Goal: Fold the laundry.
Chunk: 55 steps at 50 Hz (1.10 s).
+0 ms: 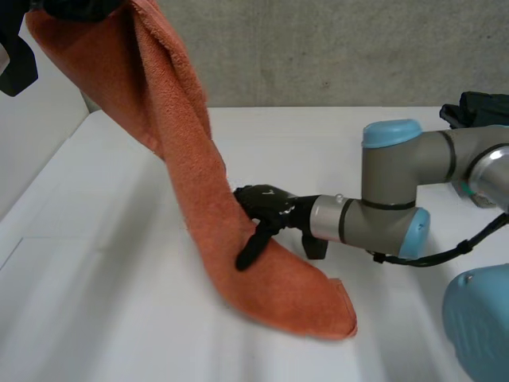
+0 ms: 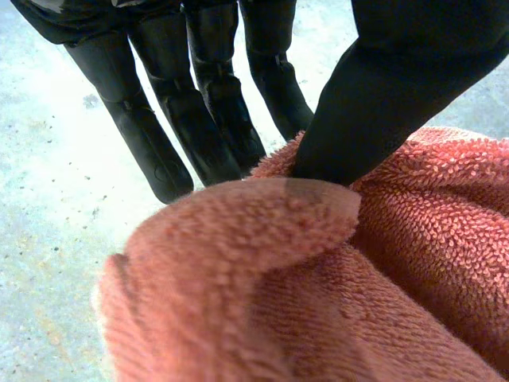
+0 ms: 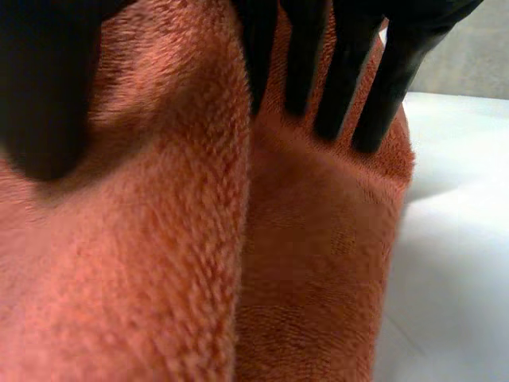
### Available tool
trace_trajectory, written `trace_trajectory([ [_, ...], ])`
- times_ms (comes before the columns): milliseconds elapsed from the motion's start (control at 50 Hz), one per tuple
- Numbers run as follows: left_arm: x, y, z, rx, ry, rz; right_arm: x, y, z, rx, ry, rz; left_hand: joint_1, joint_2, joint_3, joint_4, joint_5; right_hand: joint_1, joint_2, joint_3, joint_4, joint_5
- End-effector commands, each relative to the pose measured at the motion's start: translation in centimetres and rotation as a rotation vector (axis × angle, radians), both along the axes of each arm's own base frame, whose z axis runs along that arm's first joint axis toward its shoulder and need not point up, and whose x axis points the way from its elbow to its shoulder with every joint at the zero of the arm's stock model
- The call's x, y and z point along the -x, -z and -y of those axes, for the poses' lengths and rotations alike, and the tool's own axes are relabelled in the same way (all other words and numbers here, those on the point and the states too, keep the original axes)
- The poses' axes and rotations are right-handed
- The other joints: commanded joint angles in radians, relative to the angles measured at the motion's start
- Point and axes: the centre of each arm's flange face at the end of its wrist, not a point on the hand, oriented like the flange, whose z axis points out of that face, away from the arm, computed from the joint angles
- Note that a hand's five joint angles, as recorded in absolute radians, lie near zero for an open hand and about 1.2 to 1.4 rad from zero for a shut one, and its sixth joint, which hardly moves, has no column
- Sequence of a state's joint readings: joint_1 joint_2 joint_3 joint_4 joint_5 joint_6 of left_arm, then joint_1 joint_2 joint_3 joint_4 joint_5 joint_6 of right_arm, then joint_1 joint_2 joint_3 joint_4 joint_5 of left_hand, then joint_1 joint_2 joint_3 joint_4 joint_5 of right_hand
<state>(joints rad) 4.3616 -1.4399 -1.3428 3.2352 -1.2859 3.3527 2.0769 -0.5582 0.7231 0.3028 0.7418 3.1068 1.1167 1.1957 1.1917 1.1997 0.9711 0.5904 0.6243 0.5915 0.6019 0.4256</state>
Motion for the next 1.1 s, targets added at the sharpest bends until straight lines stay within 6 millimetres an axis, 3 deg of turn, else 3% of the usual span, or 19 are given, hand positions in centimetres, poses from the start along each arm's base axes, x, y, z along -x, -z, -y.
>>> trace_trajectory([
  [20,-0.2,0.1,0.8,0.004,-0.022,0.004,-0.5,-3.0,3.2,0.210,0.160,0.065,0.280,0.201,0.205,0.197,0.251,0.806,0.772,0.805,0.794,0.796],
  [40,-0.2,0.1,1.0,0.004,-0.027,0.004,-0.2,-4.3,4.2,0.271,0.229,0.075,0.280,0.201,0.205,0.197,0.251,0.806,0.772,0.805,0.794,0.796],
  [80,-0.2,0.3,1.8,0.007,-0.044,0.019,2.3,-9.8,7.3,0.489,0.468,0.124,0.280,0.201,0.205,0.197,0.251,0.806,0.772,0.805,0.794,0.796],
  [140,-0.3,0.5,3.5,0.019,-0.083,0.044,5.3,-13.4,8.7,0.649,0.626,0.128,0.280,0.201,0.205,0.197,0.251,0.806,0.772,0.805,0.794,0.796],
  [200,-0.5,0.9,5.1,0.018,-0.115,0.061,8.2,-18.5,6.9,0.873,0.691,0.135,0.280,0.201,0.205,0.197,0.251,0.806,0.772,0.805,0.794,0.796],
  [240,-0.5,1.6,6.1,0.006,-0.136,0.060,8.8,-19.3,5.7,0.926,0.695,0.126,0.280,0.201,0.205,0.197,0.251,0.806,0.772,0.805,0.794,0.796],
  [360,0.4,5.7,8.6,-0.059,-0.139,0.078,10.1,-15.2,1.8,0.885,0.656,-0.040,0.280,0.201,0.205,0.197,0.251,0.806,0.772,0.805,0.794,0.796],
  [380,0.9,7.8,9.2,-0.105,-0.131,0.098,10.5,-14.1,0.5,0.870,0.640,-0.081,0.280,0.201,0.205,0.197,0.251,0.806,0.772,0.805,0.794,0.796],
  [420,1.1,9.1,9.5,-0.133,-0.128,0.109,10.8,-12.4,-1.0,0.849,0.612,-0.131,0.280,0.201,0.205,0.197,0.251,0.806,0.772,0.805,0.794,0.796],
  [480,1.7,12.3,10.2,-0.212,-0.116,0.139,10.7,-7.2,-5.0,0.770,0.505,-0.256,0.280,0.201,0.205,0.197,0.251,0.806,0.772,0.805,0.794,0.796],
  [540,2.8,14.7,9.9,-0.266,-0.088,0.169,9.6,-4.1,-7.8,0.699,0.421,-0.318,0.280,0.201,0.205,0.197,0.251,0.806,0.772,0.805,0.794,0.796],
  [560,3.0,15.0,9.8,-0.273,-0.082,0.175,9.5,-3.4,-8.0,0.684,0.416,-0.339,0.280,0.201,0.205,0.197,0.251,0.574,0.540,0.573,0.563,0.565],
  [580,3.2,15.2,9.6,-0.278,-0.074,0.178,9.4,-2.7,-8.1,0.669,0.424,-0.374,0.280,0.201,0.205,0.197,0.251,0.023,-0.011,0.022,0.011,0.013],
  [600,3.6,15.4,9.3,-0.279,-0.065,0.185,9.5,-2.4,-7.9,0.662,0.436,-0.394,0.280,0.201,0.205,0.197,0.251,-0.224,-0.258,-0.225,-0.236,-0.234],
  [640,3.8,15.3,9.0,-0.273,-0.059,0.193,9.6,-2.7,-7.2,0.674,0.474,-0.417,0.280,0.201,0.205,0.197,0.251,-0.370,-0.404,-0.371,-0.382,-0.380],
  [720,4.0,15.0,8.5,-0.244,-0.060,0.217,9.8,-6.4,-4.1,0.714,0.571,-0.386,0.280,0.201,0.205,0.197,0.251,-0.370,-0.404,-0.371,-0.382,-0.380],
  [860,3.6,12.2,7.0,-0.171,-0.061,0.212,12.8,-11.0,1.7,0.635,0.579,-0.385,0.280,0.201,0.205,0.197,0.251,-0.300,-0.334,-0.301,-0.311,-0.310],
  [1000,2.8,9.7,4.8,-0.109,-0.059,0.188,13.5,-9.2,6.8,0.513,0.525,-0.391,0.280,0.201,0.205,0.197,0.251,-0.247,-0.281,-0.248,-0.259,-0.257],
  [1100,2.4,8.8,4.1,-0.082,-0.059,0.177,15.2,-6.3,9.8,0.474,0.515,-0.484,0.280,0.201,0.205,0.197,0.251,-0.209,-0.243,-0.210,-0.221,-0.219],
])
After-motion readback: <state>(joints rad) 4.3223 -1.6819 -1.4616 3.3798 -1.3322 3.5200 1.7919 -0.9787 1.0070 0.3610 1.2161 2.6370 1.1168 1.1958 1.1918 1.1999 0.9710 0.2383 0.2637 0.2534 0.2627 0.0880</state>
